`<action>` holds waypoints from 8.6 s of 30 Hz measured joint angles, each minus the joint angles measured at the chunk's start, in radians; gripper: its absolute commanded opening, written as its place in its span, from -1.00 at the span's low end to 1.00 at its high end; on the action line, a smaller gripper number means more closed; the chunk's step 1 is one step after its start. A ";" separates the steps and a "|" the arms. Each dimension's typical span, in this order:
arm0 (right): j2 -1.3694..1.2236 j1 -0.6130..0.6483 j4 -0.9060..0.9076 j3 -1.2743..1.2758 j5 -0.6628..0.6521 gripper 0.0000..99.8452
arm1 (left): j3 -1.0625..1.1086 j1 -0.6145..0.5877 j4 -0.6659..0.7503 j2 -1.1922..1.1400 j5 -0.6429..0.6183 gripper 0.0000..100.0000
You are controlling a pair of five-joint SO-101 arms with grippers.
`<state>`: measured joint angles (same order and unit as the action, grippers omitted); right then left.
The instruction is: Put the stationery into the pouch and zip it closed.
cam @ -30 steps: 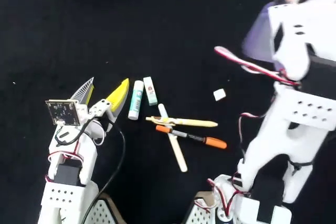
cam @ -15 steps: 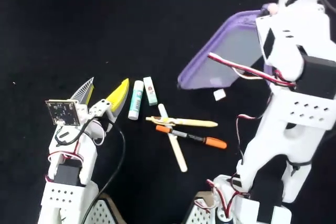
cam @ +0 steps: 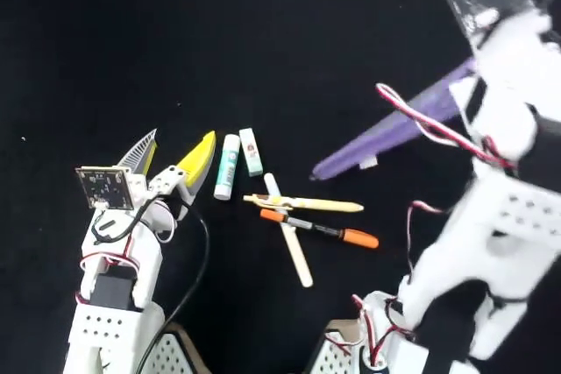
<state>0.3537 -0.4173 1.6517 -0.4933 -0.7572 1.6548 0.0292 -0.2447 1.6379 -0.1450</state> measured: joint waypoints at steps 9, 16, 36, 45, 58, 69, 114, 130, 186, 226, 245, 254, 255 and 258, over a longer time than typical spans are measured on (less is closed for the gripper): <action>-0.003 -0.150 -0.086 0.000 -0.077 -0.98 | 0.000 0.000 0.000 0.000 0.000 -0.35; -0.135 -0.158 -0.232 0.000 -0.077 -0.98 | 0.000 0.000 0.000 0.000 0.000 -0.35; -0.178 0.155 -0.264 -0.160 0.057 -0.98 | 0.000 0.000 0.000 0.000 0.000 -0.35; -0.178 0.123 -0.011 -0.170 0.077 -0.98 | 0.000 0.000 0.000 0.000 0.000 -0.35; -0.129 0.032 0.081 -0.058 0.005 -0.98 | 0.000 -0.015 0.000 0.000 0.000 -0.35; 0.063 0.064 0.081 0.132 -0.020 -0.98 | -0.209 -0.021 -0.315 -0.002 -0.055 -0.42; 0.068 0.083 0.081 0.242 -0.020 -0.98 | -1.907 0.106 -1.079 -2.282 0.055 -0.68; 0.068 0.083 0.081 0.315 -0.020 -0.98 | -2.025 0.190 -1.128 -2.321 0.213 -0.94; 0.068 0.083 0.081 0.322 -0.020 -0.98 | -1.206 0.539 0.201 -1.048 -0.064 -0.94; 0.068 0.078 0.066 0.322 -0.020 -0.98 | -0.982 0.638 0.804 -1.292 -0.063 -0.94; 0.068 0.083 0.075 0.322 -0.020 -0.98 | -0.961 0.652 0.796 -1.149 -0.063 -0.94; 0.068 0.083 0.075 0.322 -0.002 -0.98 | -1.017 0.651 0.796 -1.386 0.051 -0.94; 0.068 0.083 0.075 0.322 -0.002 -0.98 | -1.037 0.646 0.796 -1.435 0.057 -0.94; 0.068 0.083 0.075 0.322 -0.002 -0.98 | -1.119 0.629 0.807 -1.553 0.057 -0.94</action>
<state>0.4212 -0.3345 1.7269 -0.1711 -0.7587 0.5363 0.6582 0.5623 0.0852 -0.0882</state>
